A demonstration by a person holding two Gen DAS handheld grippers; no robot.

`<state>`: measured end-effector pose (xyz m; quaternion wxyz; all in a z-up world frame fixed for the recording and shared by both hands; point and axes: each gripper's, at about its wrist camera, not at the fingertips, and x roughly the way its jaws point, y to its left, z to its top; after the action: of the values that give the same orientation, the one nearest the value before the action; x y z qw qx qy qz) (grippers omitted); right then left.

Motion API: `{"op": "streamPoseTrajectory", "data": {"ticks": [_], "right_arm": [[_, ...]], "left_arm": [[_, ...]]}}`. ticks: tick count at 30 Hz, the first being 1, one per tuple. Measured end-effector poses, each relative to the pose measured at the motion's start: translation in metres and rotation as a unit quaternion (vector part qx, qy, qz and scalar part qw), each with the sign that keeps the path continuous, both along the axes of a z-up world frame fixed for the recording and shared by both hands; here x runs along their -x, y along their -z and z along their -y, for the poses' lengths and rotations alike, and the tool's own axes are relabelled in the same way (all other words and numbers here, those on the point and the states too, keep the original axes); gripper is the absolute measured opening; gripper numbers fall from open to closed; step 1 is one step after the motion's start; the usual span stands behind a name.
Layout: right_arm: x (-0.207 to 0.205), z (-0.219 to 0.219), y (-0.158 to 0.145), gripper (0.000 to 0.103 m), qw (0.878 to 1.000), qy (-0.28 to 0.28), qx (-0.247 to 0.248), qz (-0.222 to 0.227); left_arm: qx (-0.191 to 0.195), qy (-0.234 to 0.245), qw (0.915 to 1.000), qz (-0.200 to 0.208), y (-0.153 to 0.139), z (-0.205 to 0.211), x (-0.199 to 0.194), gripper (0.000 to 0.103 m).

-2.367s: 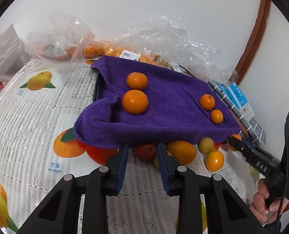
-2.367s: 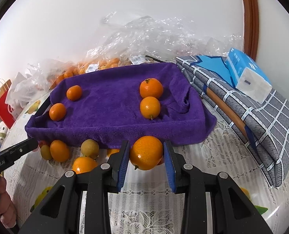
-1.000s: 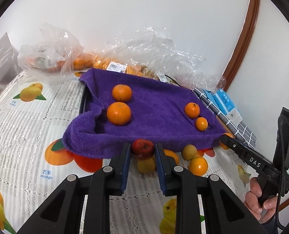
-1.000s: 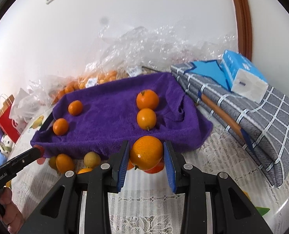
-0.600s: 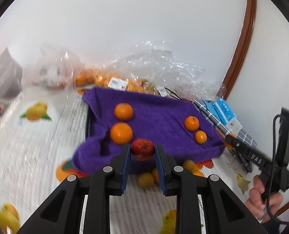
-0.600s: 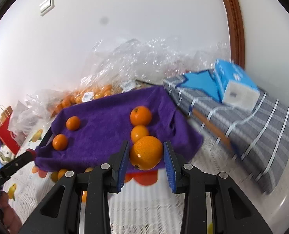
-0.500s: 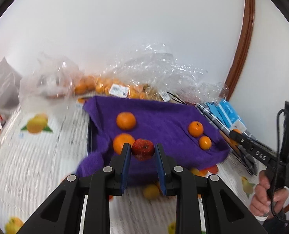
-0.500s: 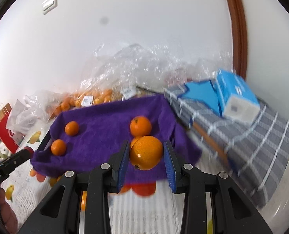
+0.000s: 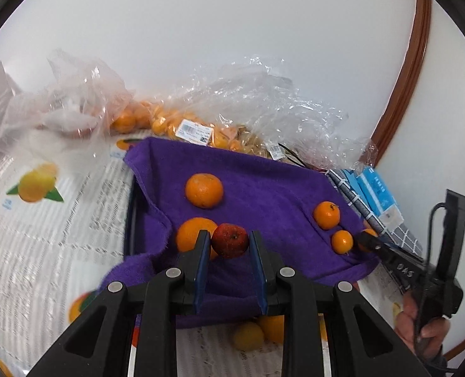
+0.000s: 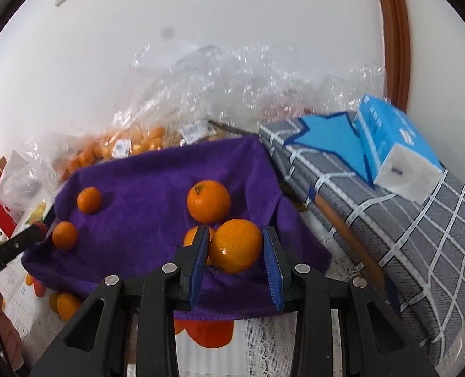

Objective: Organize fruits
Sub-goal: 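Carry the red apple onto the towel with the left gripper while the right gripper carries its orange there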

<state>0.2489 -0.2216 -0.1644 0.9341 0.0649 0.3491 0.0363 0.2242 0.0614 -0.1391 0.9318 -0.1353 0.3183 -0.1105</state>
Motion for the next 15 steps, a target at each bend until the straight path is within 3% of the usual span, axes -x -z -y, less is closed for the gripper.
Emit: {"op": "streamPoseTrajectory", "data": {"ticks": [15], "right_arm": [[-0.003, -0.003, 0.007, 0.035, 1.000, -0.007, -0.001, -0.012]], "left_arm": [[-0.032, 0.003, 0.9994, -0.014, 0.009, 0.016, -0.004, 0.024]]}}
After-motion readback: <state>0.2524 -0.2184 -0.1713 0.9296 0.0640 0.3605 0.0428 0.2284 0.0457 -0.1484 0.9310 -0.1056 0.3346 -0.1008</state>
